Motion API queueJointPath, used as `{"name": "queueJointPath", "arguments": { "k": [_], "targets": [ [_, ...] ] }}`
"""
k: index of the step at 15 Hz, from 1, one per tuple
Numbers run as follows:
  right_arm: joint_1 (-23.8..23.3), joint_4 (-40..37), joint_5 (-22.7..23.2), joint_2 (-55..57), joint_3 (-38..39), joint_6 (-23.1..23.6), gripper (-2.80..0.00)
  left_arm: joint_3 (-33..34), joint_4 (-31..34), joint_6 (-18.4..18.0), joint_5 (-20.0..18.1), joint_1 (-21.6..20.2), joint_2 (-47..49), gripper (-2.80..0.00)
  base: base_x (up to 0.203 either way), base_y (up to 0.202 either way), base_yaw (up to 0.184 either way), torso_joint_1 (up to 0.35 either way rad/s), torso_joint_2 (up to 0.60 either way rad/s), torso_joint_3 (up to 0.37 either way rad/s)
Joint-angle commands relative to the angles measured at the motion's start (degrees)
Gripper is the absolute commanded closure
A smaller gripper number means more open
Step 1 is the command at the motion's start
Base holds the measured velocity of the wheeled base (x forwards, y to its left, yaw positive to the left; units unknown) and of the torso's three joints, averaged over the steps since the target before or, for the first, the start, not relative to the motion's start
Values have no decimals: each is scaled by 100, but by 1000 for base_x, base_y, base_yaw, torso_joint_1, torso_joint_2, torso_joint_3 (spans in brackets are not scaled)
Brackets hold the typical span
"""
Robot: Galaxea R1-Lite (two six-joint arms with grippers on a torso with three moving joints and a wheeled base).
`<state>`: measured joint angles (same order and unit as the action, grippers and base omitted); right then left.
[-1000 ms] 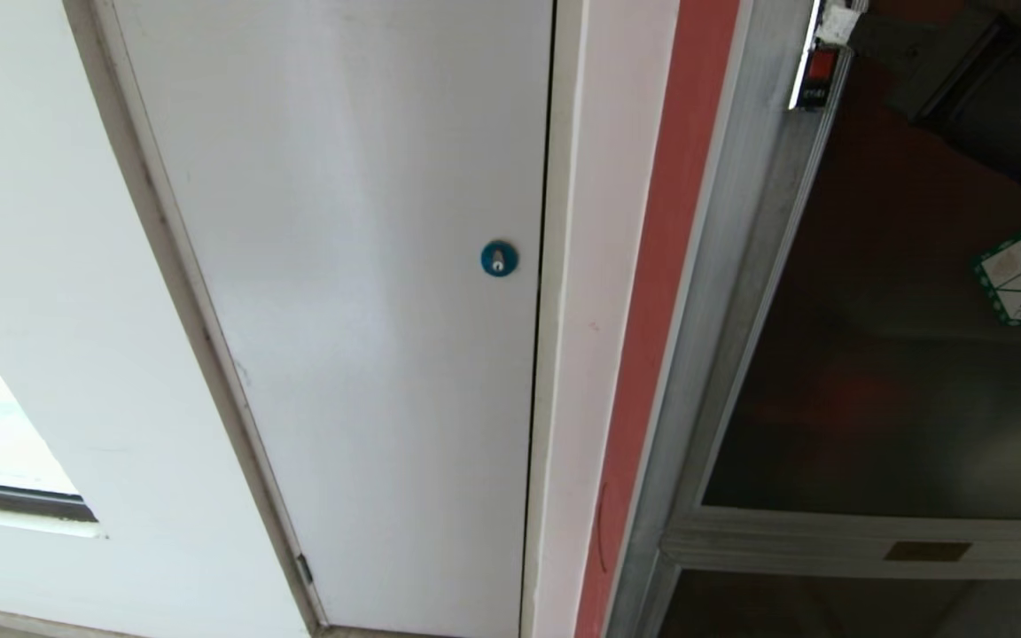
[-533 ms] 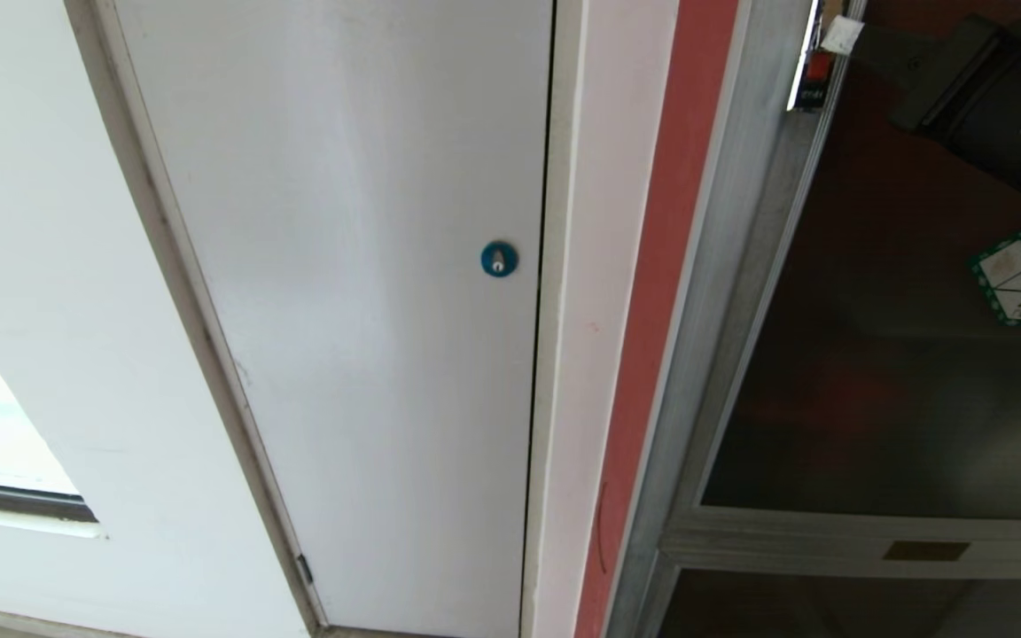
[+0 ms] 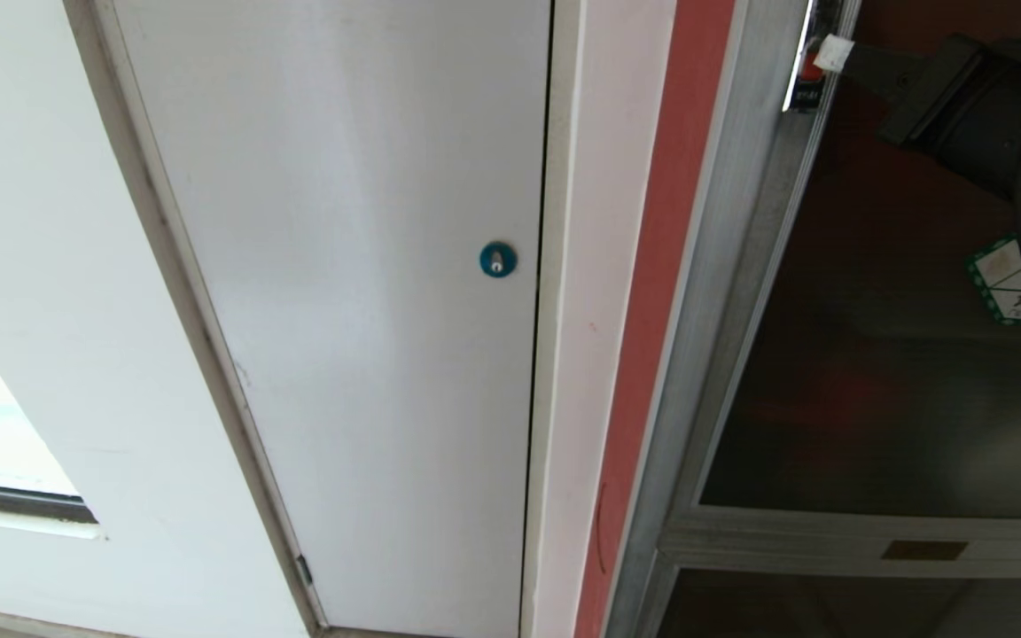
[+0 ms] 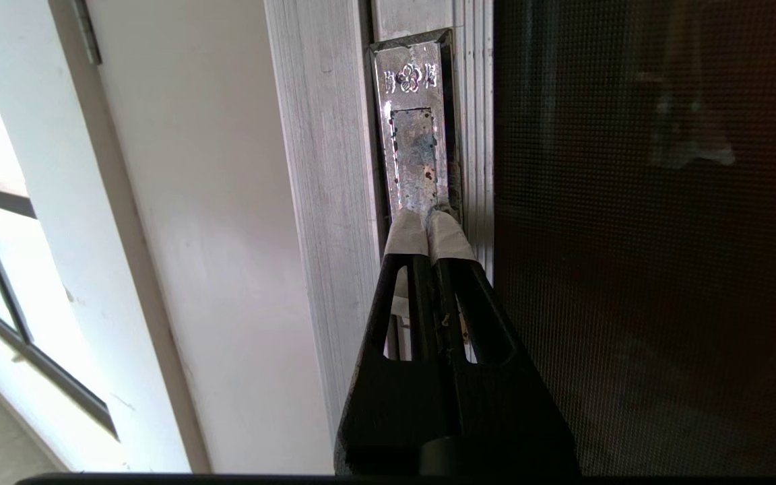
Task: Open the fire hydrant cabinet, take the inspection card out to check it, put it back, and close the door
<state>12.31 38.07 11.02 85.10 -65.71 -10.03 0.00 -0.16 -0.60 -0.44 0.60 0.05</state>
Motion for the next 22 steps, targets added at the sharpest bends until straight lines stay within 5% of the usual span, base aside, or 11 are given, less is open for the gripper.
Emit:
{"name": "queueJointPath", "arguments": {
  "k": [1, 22],
  "targets": [
    [-1, 34, 14, 93, -12, 1, 0, 35, -1, -2, 0, 2, 4, 0, 0, 0, 0, 0, 0, 0],
    [456, -7, 54, -1498, 842, 1, 0, 35, -1, -2, 0, 2, 4, 0, 0, 0, 0, 0, 0, 0]
  ]
}}
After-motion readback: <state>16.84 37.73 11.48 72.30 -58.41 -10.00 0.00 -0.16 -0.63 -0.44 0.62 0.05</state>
